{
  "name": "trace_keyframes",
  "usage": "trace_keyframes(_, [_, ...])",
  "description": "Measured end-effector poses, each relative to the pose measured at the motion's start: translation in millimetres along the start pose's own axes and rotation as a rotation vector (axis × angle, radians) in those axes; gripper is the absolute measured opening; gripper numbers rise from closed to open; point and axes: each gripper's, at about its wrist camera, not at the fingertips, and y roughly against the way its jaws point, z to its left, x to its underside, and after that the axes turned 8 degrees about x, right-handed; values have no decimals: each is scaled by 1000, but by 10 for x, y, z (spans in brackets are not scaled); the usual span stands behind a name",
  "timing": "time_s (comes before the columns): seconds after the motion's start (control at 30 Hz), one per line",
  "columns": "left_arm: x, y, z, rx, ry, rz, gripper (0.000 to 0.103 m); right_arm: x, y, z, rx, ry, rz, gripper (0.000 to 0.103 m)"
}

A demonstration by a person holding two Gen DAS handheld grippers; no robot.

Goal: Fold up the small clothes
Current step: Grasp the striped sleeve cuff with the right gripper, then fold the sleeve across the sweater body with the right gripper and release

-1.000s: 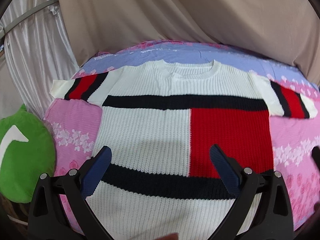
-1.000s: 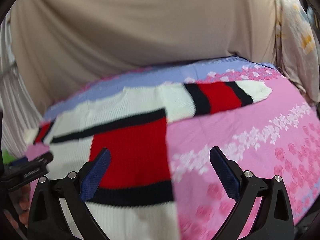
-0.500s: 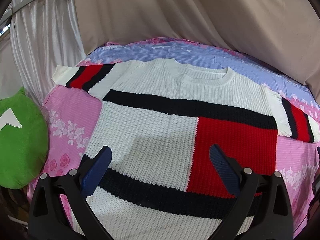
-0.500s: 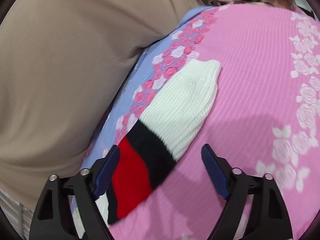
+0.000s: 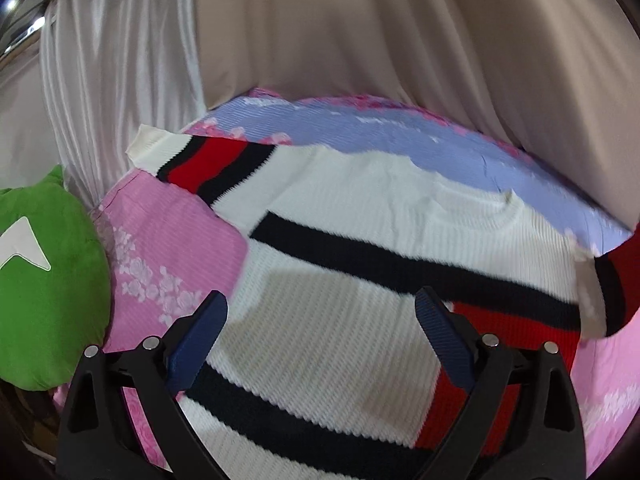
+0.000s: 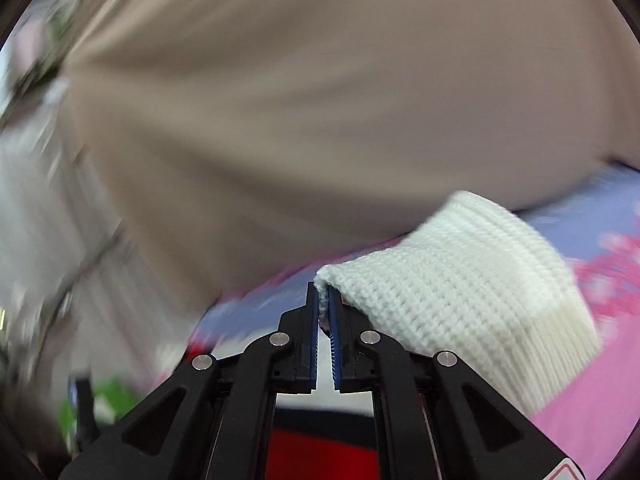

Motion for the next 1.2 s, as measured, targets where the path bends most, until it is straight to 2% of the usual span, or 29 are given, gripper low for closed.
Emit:
trace_keyframes(0.03, [-62, -4, 70, 5, 18, -8, 93, 125, -247, 342, -29, 60, 68, 7])
trace_keyframes(0.07, [-137, -19, 143, 17, 38, -12, 93, 269, -431, 575, -22, 108, 110, 9])
trace_keyframes(0.13, [-257, -62, 235, 56, 67, -8, 94, 582, -724, 843, 33, 169, 194, 11])
trace_keyframes(0.17, [-320, -96, 266, 86, 78, -5, 94, 752, -779, 887, 65, 151, 227, 12])
trace_keyframes(0.23, [-399, -169, 261, 146, 85, 0, 96, 1001, -648, 826, 92, 74, 241, 17])
trace_keyframes(0.3, [-452, -295, 162, 201, 73, 10, 96, 1181, -435, 682, 172, 4, 239, 36])
trace_keyframes(0.33, [-460, -377, 64, 228, 54, 22, 97, 1267, -317, 606, 216, -29, 242, 39])
trace_keyframes(0.4, [-436, -519, -139, 258, 12, 49, 97, 1367, -121, 438, 309, -68, 278, 40])
trace_keyframes(0.47, [-374, -675, -454, 292, -60, 97, 96, 1365, -23, 304, 359, -94, 305, 40])
trace_keyframes(0.53, [-297, -728, -674, 311, -113, 123, 96, 1251, -69, 277, 319, -117, 320, 40])
trace_keyframes(0.63, [-201, -705, -728, 301, -88, 122, 96, 1102, -452, 436, 252, -92, 347, 42])
trace_keyframes(0.77, [-199, -661, -424, 243, -41, 118, 96, 1050, -1249, 560, 154, -115, 406, 45])
trace_keyframes(0.87, [-275, -657, -81, 180, -15, 103, 96, 1104, -1733, 588, 131, -129, 457, 45])
trace_keyframes(0.9, [-306, -662, 41, 159, -6, 97, 96, 1111, -1837, 588, 129, -136, 467, 37])
trace_keyframes(0.93, [-337, -666, 172, 138, 5, 91, 96, 1102, -1907, 590, 128, -147, 463, 24])
trace_keyframes(0.97, [-356, -668, 271, 126, 15, 88, 96, 1051, -1907, 611, 125, -163, 444, 7])
trace_keyframes(1.0, [-388, -669, 405, 114, 32, 81, 96, 977, -1829, 668, 130, -169, 389, 7])
trace_keyframes(1.03, [-410, -672, 482, 109, 42, 76, 96, 843, -1693, 810, 120, -145, 310, 7])
trace_keyframes(1.1, [-474, -671, 691, 99, 79, 58, 96, 715, -1711, 1129, 85, -46, 268, 7])
trace_keyframes(1.13, [-491, -667, 743, 103, 90, 53, 96, 732, -1791, 1406, 51, 44, 299, 8])
trace_keyframes(1.17, [-524, -669, 797, 110, 102, 48, 96, 811, -1934, 1607, 33, 115, 365, 14])
trace_keyframes(1.2, [-553, -672, 827, 117, 110, 45, 96, 955, -2081, 1785, 29, 190, 442, 15])
